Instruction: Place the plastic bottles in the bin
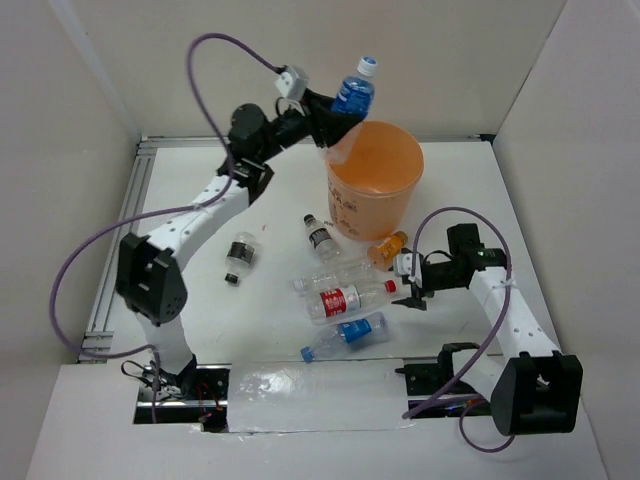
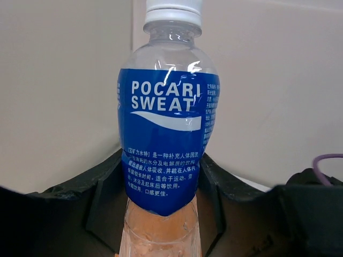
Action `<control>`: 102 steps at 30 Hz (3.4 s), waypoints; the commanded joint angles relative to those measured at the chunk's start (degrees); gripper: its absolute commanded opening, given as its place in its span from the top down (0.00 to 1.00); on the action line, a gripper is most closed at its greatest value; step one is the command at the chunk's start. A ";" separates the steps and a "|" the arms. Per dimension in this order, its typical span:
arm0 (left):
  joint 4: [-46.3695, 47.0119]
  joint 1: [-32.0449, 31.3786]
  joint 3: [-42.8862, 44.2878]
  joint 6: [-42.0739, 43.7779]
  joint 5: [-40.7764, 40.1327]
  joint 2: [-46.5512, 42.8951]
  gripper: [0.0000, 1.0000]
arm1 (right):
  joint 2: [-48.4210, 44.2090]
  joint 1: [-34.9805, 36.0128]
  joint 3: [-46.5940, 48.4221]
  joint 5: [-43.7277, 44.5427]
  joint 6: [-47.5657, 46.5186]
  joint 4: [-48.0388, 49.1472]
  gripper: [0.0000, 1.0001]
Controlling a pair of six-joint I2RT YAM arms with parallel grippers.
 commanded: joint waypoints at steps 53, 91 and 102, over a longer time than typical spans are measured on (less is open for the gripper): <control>-43.41 15.75 -39.11 11.12 -26.83 -16.10 0.00 | -2.52 30.87 21.78 33.70 40.17 47.70 0.73; -21.45 -1.73 -2.33 1.64 -1.09 -6.20 0.65 | -7.07 10.51 6.87 0.46 27.07 13.60 0.54; -24.95 -10.70 24.00 4.18 -10.75 19.07 0.30 | -3.65 23.71 -2.48 19.37 25.32 24.95 0.04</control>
